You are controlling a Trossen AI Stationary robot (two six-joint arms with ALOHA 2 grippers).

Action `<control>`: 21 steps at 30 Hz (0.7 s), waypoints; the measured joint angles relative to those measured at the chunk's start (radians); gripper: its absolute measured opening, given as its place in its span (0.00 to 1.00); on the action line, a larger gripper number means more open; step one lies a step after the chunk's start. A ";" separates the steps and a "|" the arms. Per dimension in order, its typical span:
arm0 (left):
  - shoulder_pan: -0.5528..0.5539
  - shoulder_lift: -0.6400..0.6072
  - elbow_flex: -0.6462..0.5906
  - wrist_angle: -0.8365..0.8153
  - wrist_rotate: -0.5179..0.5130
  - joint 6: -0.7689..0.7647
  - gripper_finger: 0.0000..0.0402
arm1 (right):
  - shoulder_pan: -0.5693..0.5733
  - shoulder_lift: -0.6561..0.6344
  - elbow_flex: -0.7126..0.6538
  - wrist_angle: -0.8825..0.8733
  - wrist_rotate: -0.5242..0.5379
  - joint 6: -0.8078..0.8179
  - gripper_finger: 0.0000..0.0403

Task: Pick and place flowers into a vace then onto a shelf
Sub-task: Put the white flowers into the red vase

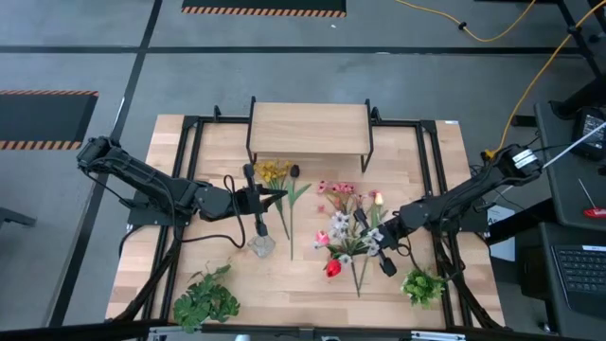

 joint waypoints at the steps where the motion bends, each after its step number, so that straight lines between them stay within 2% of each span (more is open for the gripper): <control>1: 0.000 0.000 0.000 0.000 0.000 0.000 0.01 | 0.000 0.005 0.000 0.002 0.000 0.000 0.01; 12: 0.000 0.000 0.000 0.000 0.000 0.000 0.01 | -0.001 0.061 0.000 0.023 0.000 -0.002 0.01; 21: 0.000 0.000 0.000 0.000 0.000 0.000 0.01 | -0.002 0.062 0.000 0.022 0.000 0.000 0.11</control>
